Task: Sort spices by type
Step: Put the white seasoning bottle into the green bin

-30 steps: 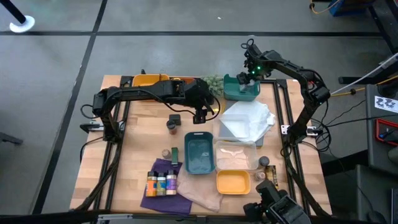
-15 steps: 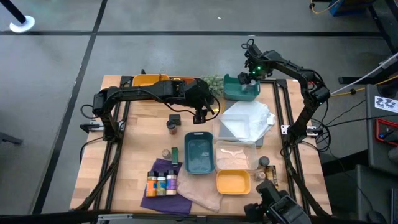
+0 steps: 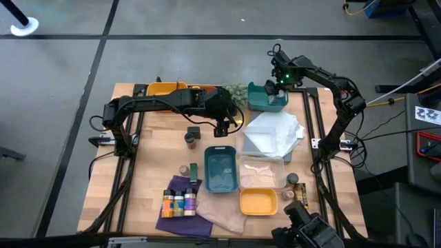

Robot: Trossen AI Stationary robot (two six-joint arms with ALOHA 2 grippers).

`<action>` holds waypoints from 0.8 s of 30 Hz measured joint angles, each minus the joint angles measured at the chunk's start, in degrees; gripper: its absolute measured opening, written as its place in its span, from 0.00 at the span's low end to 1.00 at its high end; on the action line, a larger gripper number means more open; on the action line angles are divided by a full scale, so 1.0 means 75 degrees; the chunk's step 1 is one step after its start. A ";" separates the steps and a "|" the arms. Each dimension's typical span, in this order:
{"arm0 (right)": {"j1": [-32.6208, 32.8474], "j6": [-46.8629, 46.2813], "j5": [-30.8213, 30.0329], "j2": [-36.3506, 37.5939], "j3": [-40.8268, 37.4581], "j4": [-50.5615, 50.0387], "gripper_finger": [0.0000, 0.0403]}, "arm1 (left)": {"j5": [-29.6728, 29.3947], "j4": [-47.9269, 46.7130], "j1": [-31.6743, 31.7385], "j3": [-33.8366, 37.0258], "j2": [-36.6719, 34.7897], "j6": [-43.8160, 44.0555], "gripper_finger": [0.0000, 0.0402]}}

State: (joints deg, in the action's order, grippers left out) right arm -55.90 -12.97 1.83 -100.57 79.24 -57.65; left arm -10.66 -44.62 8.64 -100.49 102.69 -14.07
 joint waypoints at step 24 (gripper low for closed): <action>0.0000 -0.0020 -0.0240 0.0000 -0.0003 -0.0052 0.56 | 0.1544 0.1901 0.0983 0.3895 -0.3224 0.0690 0.59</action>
State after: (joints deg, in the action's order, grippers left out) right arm -55.90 -13.13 0.03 -100.57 79.22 -58.04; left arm 0.92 -30.36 16.02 -71.27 78.52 -8.90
